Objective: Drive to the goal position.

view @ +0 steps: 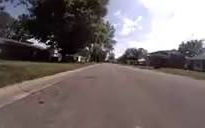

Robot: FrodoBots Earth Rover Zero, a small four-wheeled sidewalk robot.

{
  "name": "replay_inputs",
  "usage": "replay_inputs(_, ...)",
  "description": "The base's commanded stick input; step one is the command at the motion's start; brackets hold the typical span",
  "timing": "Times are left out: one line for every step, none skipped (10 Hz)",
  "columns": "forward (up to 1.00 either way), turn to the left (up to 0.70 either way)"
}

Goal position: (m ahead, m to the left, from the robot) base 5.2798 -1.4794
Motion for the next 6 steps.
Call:
replay_inputs(1.00, -0.11)
replay_inputs(1.00, 0.00)
replay_inputs(1.00, 0.00)
replay_inputs(1.00, 0.00)
replay_inputs(1.00, 0.00)
replay_inputs(1.00, 0.00)
